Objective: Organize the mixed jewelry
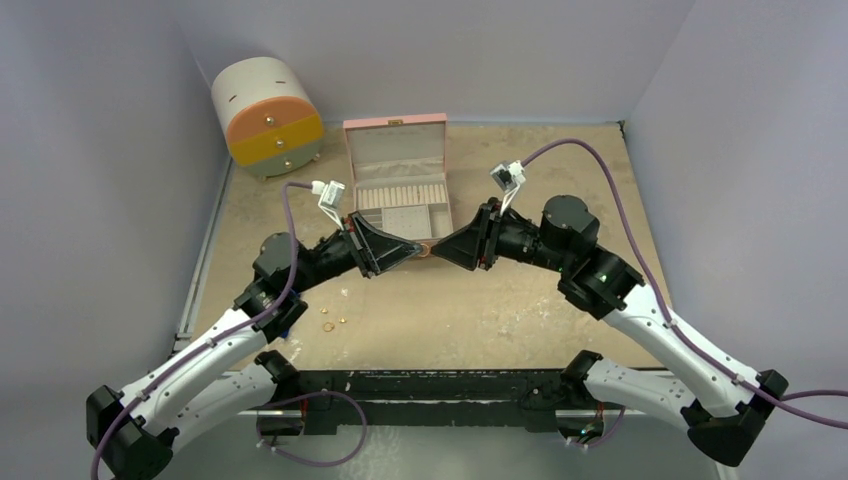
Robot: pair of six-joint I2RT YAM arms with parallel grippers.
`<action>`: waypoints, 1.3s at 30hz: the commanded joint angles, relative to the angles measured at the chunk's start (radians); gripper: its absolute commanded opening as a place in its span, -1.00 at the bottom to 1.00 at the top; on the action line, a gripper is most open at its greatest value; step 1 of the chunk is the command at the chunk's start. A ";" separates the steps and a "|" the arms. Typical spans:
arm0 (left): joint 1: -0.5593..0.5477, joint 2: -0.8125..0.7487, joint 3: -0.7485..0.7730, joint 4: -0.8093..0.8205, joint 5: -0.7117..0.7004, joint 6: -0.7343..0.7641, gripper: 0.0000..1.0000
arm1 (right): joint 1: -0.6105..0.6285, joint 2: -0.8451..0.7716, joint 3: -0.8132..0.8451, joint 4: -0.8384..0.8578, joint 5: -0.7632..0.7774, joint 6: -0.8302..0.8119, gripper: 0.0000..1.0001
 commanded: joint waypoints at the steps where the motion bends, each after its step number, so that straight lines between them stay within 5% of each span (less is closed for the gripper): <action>1: -0.002 0.011 0.043 0.193 0.074 -0.067 -1.00 | -0.011 -0.009 -0.035 0.192 -0.130 0.067 -0.26; 15: -0.003 0.023 0.030 0.274 0.112 -0.099 -1.00 | -0.032 -0.019 -0.140 0.472 -0.224 0.230 -0.24; 39: -0.003 0.019 0.027 0.268 0.111 -0.101 -1.00 | -0.039 -0.032 -0.173 0.540 -0.231 0.264 -0.49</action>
